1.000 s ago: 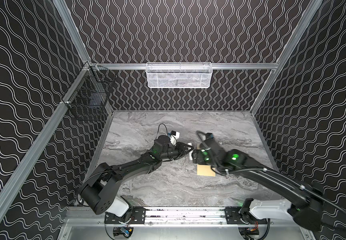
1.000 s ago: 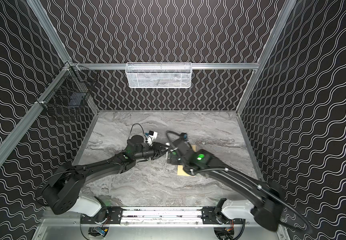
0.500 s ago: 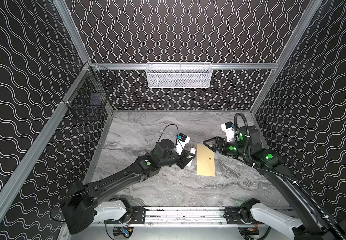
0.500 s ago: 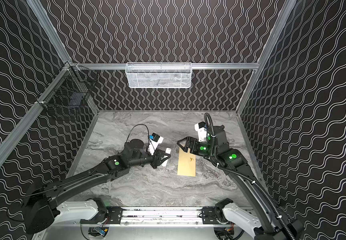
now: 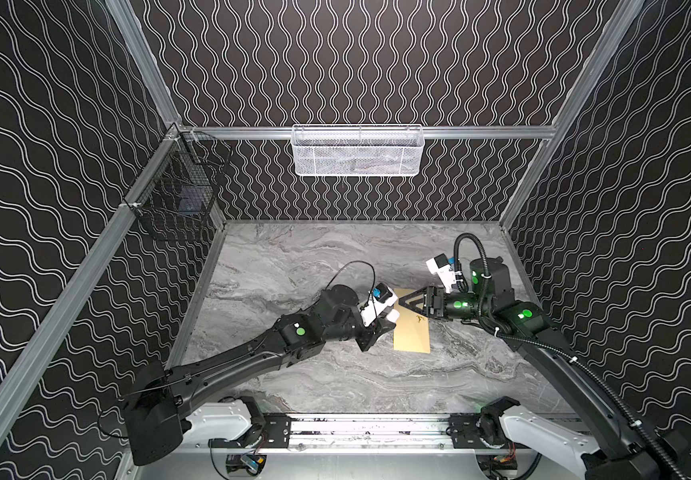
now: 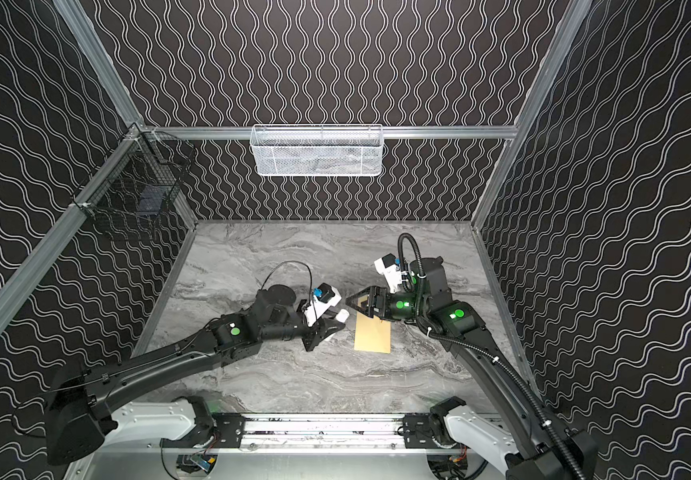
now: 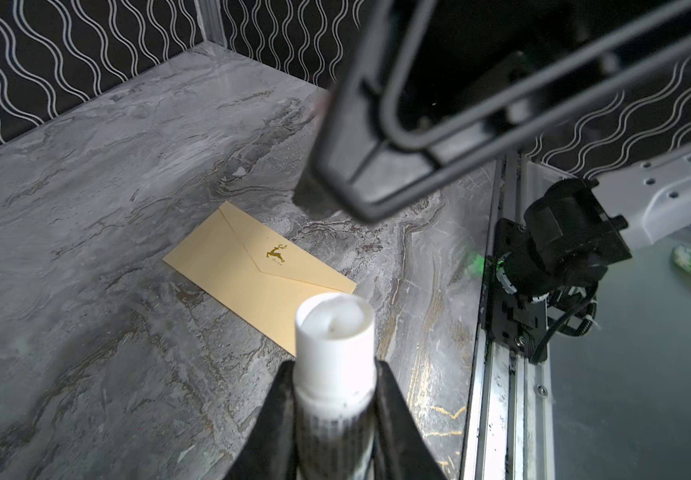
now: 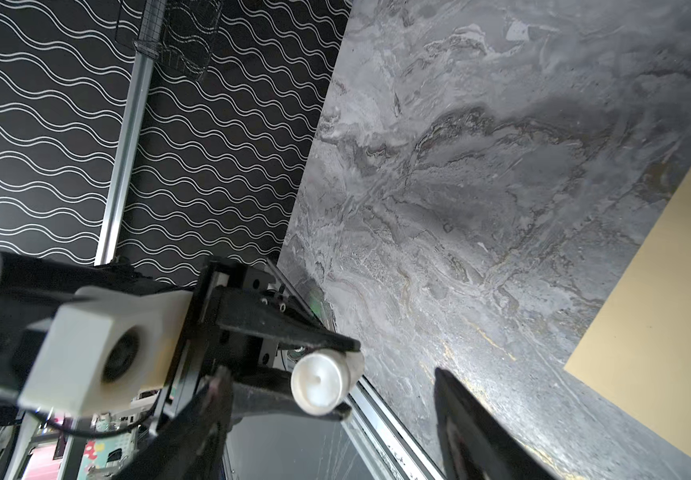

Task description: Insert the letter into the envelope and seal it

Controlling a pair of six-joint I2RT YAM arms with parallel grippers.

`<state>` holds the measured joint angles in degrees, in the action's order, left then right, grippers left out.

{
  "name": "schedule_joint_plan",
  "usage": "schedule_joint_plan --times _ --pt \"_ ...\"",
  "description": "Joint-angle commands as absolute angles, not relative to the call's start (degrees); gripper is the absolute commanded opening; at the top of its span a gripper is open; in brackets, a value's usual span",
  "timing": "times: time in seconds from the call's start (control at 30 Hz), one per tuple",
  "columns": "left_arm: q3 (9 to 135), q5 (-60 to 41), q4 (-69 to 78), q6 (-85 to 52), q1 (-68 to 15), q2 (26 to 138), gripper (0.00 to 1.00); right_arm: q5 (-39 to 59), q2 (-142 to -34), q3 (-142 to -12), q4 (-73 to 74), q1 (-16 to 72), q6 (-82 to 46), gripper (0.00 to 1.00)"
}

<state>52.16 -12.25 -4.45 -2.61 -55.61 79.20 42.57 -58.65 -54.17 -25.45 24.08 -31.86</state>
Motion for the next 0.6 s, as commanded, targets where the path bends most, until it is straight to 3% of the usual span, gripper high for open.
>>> schedule_joint_plan --times 0.0,0.4,0.57 --pt "53.1 -10.4 -4.3 0.7 -56.5 79.6 0.00 44.4 -59.3 -53.6 -23.7 24.7 -30.7 0.76" --pt "54.4 -8.3 -5.4 1.9 -57.7 80.8 0.00 41.6 -62.0 -52.7 -24.0 30.8 -30.9 0.62" --pt "54.3 -7.3 -5.5 2.7 -58.3 80.5 0.00 41.1 -63.2 -52.3 -23.9 31.0 -31.5 0.48"
